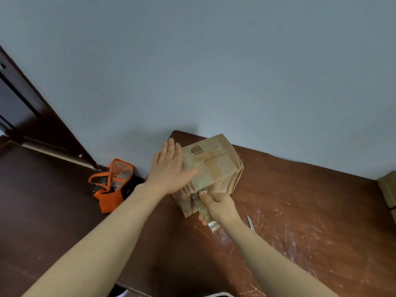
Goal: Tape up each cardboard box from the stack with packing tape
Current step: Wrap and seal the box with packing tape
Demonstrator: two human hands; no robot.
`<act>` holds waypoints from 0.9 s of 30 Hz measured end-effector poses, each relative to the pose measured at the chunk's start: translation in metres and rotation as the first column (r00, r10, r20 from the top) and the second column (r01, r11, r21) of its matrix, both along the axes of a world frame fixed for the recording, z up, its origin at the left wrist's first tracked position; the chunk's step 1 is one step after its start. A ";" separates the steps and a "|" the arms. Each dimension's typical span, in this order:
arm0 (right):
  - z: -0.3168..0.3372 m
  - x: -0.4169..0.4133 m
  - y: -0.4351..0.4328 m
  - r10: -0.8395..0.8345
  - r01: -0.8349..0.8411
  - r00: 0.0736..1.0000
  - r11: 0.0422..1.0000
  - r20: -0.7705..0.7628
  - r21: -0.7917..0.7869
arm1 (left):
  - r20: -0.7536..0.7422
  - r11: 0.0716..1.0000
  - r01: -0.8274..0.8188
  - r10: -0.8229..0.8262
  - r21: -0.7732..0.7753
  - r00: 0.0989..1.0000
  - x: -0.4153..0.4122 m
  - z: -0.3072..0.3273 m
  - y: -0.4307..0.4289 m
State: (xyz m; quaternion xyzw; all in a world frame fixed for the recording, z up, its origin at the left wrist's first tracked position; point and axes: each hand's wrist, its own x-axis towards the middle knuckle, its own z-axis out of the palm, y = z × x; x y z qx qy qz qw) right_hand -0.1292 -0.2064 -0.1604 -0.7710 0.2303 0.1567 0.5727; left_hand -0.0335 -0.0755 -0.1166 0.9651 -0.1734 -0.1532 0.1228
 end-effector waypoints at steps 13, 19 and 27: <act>0.001 -0.004 -0.006 -0.027 0.031 0.999 0.982 -0.020 0.188 | 0.030 0.958 0.263 -0.268 0.114 0.963 -0.005 -0.028 -0.006; 0.017 -0.024 -0.025 0.031 -0.030 1.000 0.990 -0.002 0.141 | 0.003 0.926 0.373 -0.374 0.066 0.928 -0.018 -0.025 0.014; 0.065 -0.002 -0.023 0.052 -0.072 0.993 0.980 0.109 0.185 | -0.185 0.970 0.127 -0.167 -0.208 0.968 0.000 0.009 0.022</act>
